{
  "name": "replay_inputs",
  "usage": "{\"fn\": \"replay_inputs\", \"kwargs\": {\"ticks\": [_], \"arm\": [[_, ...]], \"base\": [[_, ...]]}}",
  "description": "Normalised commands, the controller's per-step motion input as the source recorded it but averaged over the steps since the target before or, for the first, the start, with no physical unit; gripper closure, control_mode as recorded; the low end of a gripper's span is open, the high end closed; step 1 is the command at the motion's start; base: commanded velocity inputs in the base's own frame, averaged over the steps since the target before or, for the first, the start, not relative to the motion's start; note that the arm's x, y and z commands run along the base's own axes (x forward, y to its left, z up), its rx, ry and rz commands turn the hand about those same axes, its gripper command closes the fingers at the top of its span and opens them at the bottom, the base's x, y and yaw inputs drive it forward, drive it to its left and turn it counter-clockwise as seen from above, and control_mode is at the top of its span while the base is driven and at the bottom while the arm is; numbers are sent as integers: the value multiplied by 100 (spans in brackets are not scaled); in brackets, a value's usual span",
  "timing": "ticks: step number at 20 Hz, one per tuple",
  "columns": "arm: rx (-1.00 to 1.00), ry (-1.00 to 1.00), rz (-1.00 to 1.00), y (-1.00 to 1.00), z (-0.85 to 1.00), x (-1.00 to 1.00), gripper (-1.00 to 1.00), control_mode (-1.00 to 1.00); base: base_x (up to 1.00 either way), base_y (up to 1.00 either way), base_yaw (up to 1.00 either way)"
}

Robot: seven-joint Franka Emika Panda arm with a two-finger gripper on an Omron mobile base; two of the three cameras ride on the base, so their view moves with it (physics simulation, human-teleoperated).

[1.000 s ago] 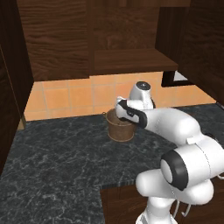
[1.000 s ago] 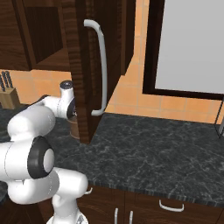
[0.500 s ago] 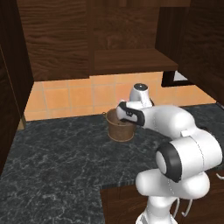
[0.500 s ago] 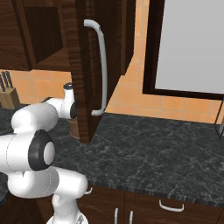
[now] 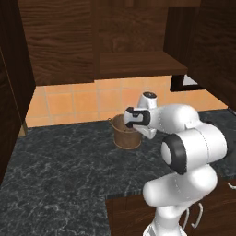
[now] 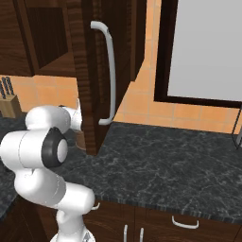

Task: Open the cabinet, pick up the bread from the cabinet and place it in the basket. Then move the basket to the dining counter.

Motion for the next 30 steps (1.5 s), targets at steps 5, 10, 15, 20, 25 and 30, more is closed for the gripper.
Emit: {"fn": "replay_inputs", "kwargs": {"ticks": [5, 10, 15, 20, 25, 30], "arm": [[5, 3, 0, 12, -52, 12, 100, -100], [-8, 18, 0, 56, -78, 0, 100, -100], [0, 4, 0, 2, -9, -8, 100, -100], [0, -29, 0, 3, 48, -84, 100, -100], [0, -20, 0, 18, 58, -94, 100, -100], [-2, -6, 0, 3, 96, -100, 100, -100]], "base": [[0, 0, 0], [0, 0, 0], [0, 0, 0], [0, 0, 0], [0, 0, 0], [0, 0, 0]]}}
